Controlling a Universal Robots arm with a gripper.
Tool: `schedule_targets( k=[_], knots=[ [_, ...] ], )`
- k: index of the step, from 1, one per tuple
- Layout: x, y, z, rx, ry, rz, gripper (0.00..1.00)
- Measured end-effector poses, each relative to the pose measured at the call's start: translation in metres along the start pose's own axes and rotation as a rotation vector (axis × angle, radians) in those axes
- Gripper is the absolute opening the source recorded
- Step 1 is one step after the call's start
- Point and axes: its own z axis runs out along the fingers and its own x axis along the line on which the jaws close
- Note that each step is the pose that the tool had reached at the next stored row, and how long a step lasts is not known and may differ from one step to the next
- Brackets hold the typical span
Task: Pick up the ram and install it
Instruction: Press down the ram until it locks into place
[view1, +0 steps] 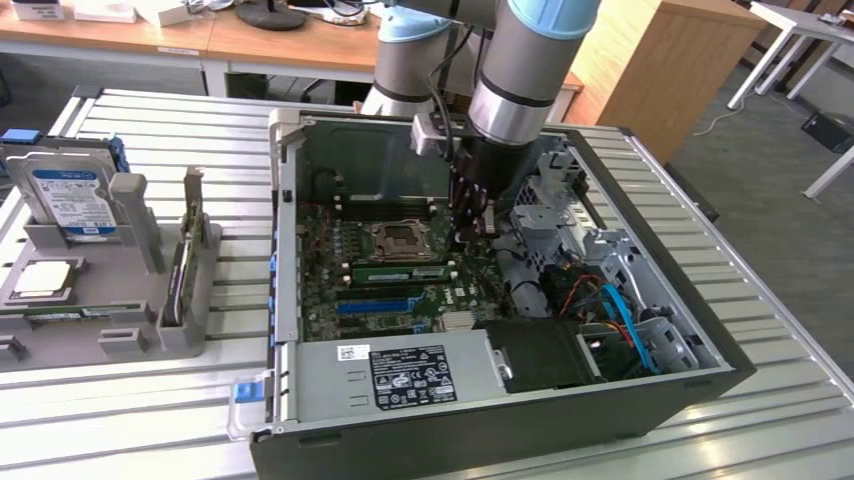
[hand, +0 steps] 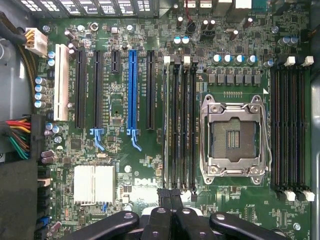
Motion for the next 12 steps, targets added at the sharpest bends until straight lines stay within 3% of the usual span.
schedule_targets(
  k=[12],
  knots=[
    [-0.0001, -0.0003, 0.0075, 0.0, 0.0, 0.0, 0.1]
  ],
)
